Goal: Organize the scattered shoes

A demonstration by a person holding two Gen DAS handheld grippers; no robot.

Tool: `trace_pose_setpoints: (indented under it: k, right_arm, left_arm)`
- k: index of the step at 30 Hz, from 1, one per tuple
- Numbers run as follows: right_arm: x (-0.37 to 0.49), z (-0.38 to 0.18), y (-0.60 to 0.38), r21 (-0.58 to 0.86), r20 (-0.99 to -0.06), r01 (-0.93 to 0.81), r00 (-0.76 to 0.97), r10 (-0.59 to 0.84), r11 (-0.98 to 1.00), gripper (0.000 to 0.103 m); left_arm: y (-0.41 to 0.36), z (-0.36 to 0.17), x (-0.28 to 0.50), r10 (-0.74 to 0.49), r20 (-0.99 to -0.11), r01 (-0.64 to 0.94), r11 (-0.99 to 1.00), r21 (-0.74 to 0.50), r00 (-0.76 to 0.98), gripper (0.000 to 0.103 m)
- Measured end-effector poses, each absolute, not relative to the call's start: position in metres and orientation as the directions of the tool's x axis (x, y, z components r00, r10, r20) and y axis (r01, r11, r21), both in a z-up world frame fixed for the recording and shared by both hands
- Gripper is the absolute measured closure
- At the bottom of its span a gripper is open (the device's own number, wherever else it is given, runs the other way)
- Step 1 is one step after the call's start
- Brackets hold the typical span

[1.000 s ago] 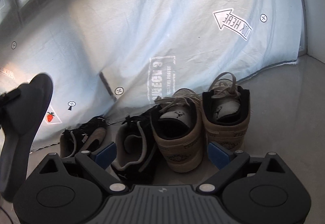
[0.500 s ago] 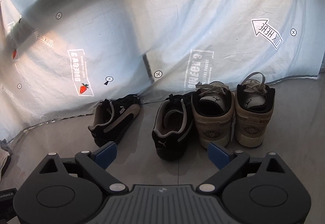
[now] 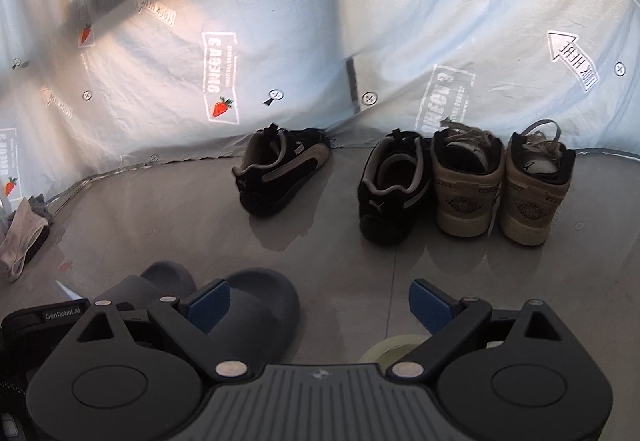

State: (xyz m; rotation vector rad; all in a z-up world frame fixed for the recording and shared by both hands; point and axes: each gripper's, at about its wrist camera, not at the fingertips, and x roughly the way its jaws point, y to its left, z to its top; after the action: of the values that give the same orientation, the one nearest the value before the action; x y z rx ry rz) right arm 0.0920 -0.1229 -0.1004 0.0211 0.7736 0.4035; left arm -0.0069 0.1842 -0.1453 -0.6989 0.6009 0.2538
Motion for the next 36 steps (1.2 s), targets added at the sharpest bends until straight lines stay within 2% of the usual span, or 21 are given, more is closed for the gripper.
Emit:
trace_pose_setpoints:
  k: [2, 6, 8, 9, 10, 11, 13, 14, 18, 21, 25, 27, 28, 29, 30, 31, 34, 36]
  right_arm:
    - [0.086, -0.108, -0.114, 0.175, -0.701, -0.387, 0.597, 0.390, 0.905, 0.009]
    - [0.074, -0.127, -0.086, 0.191, -0.750, -0.441, 0.510, 0.420, 0.877, 0.025]
    - [0.072, -0.136, -0.074, 0.192, -0.772, -0.452, 0.478, 0.419, 0.871, 0.047]
    - [0.072, -0.141, -0.068, 0.191, -0.783, -0.457, 0.463, 0.416, 0.869, 0.052]
    - [0.072, -0.146, -0.064, 0.195, -0.797, -0.455, 0.443, 0.411, 0.869, 0.065]
    - [0.072, -0.152, -0.061, 0.206, -0.816, -0.442, 0.415, 0.402, 0.873, 0.084]
    - [0.071, -0.161, -0.059, 0.240, -0.839, -0.392, 0.377, 0.393, 0.888, 0.092]
    - [0.070, -0.165, -0.058, 0.257, -0.845, -0.364, 0.365, 0.391, 0.895, 0.100]
    - [0.063, -0.163, -0.036, 0.230, -0.863, -0.347, 0.359, 0.355, 0.909, 0.100]
    - [0.058, -0.163, -0.023, 0.274, -0.869, -0.354, 0.308, 0.388, 0.894, 0.099]
    - [0.059, -0.156, -0.012, 0.331, -0.847, -0.498, 0.216, 0.485, 0.801, 0.094]
    - [0.062, -0.145, -0.012, 0.353, -0.830, -0.589, 0.162, 0.534, 0.727, 0.075]
    - [0.065, -0.137, -0.014, 0.337, -0.823, -0.636, 0.159, 0.545, 0.694, 0.058]
    - [0.068, -0.127, -0.016, 0.302, -0.817, -0.686, 0.171, 0.551, 0.661, 0.042]
    - [0.074, -0.116, -0.019, 0.241, -0.811, -0.728, 0.213, 0.545, 0.642, 0.034]
    - [0.080, -0.110, -0.019, 0.189, -0.807, -0.742, 0.256, 0.533, 0.643, 0.022]
    - [0.106, -0.105, -0.017, 0.109, -0.806, -0.743, 0.323, 0.496, 0.660, 0.019]
    - [0.127, -0.117, -0.008, 0.135, -0.833, -0.771, 0.252, 0.492, 0.623, 0.019]
  left_arm:
    - [0.186, -0.139, -0.025, 0.041, -0.584, -0.423, 0.731, -0.536, 0.811, 0.063]
    - [0.189, -0.133, -0.058, 0.051, -0.573, -0.438, 0.701, -0.563, 0.818, 0.062]
    - [0.187, -0.129, -0.068, 0.056, -0.569, -0.434, 0.708, -0.556, 0.820, 0.062]
    - [0.184, -0.127, -0.074, 0.063, -0.572, -0.432, 0.724, -0.538, 0.818, 0.062]
    - [0.182, -0.125, -0.079, 0.076, -0.576, -0.436, 0.735, -0.519, 0.814, 0.062]
    - [0.180, -0.123, -0.084, 0.089, -0.579, -0.440, 0.746, -0.501, 0.810, 0.062]
    - [0.179, -0.121, -0.096, 0.101, -0.584, -0.448, 0.748, -0.489, 0.806, 0.062]
    - [0.180, -0.120, -0.102, 0.106, -0.588, -0.457, 0.744, -0.488, 0.802, 0.062]
    - [0.186, -0.120, -0.113, 0.112, -0.602, -0.474, 0.736, -0.484, 0.790, 0.062]
    - [0.192, -0.123, -0.111, 0.115, -0.596, -0.470, 0.738, -0.484, 0.795, 0.062]
    - [0.203, -0.124, -0.104, 0.123, -0.583, -0.471, 0.730, -0.495, 0.803, 0.062]
    - [0.208, -0.121, -0.100, 0.119, -0.571, -0.459, 0.735, -0.499, 0.812, 0.062]
    - [0.209, -0.121, -0.097, 0.114, -0.570, -0.451, 0.743, -0.494, 0.814, 0.062]
    - [0.210, -0.121, -0.094, 0.110, -0.569, -0.442, 0.752, -0.489, 0.815, 0.062]
    - [0.211, -0.122, -0.091, 0.104, -0.571, -0.437, 0.757, -0.486, 0.815, 0.062]
    - [0.211, -0.123, -0.088, 0.098, -0.573, -0.431, 0.762, -0.483, 0.814, 0.062]
    - [0.212, -0.126, -0.083, 0.072, -0.575, -0.418, 0.759, -0.498, 0.815, 0.062]
    - [0.210, -0.126, -0.083, 0.063, -0.573, -0.411, 0.761, -0.502, 0.817, 0.062]
